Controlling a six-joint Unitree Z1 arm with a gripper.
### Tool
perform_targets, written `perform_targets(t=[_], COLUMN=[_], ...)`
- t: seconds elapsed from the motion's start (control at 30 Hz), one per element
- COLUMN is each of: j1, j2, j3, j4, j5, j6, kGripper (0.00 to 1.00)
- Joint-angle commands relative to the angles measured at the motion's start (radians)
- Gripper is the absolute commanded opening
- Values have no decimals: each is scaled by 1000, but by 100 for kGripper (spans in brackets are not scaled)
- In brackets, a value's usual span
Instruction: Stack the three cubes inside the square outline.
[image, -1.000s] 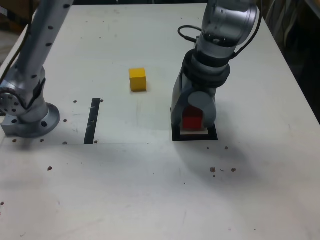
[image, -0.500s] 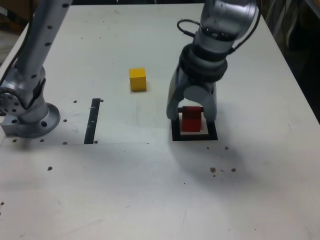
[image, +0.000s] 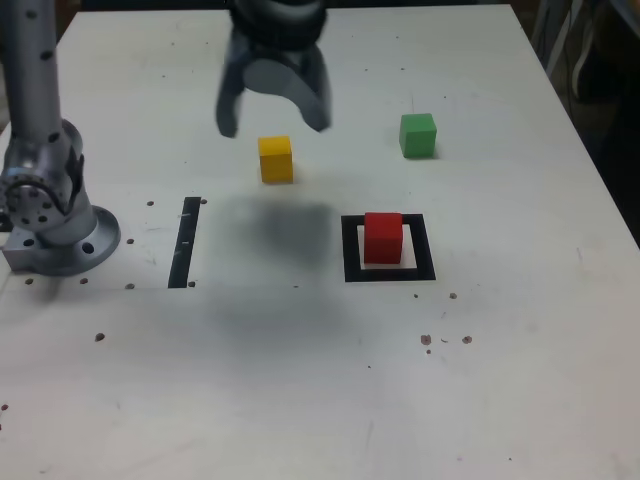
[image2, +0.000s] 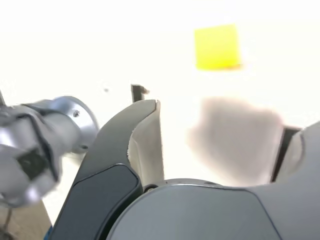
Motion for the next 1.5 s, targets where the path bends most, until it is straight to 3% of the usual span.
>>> perform_targets(t=[0.0, 0.2, 0.43, 0.7, 0.9, 1.03, 1.2, 1.47], j1=[52, 128, 170, 194, 196, 197, 201, 209], j2=[-101, -99, 40, 110, 145, 160, 167, 183], j3=[45, 137, 182, 196, 201, 204, 208, 203], j4=[-20, -131, -269, -318, -322, -353, -386, -409], j5=[13, 19, 17, 11, -22, -42, -44, -46], j6=[20, 55, 65, 73, 79, 81, 86, 101], kGripper=[99, 99, 97, 90, 80, 64, 46, 32])
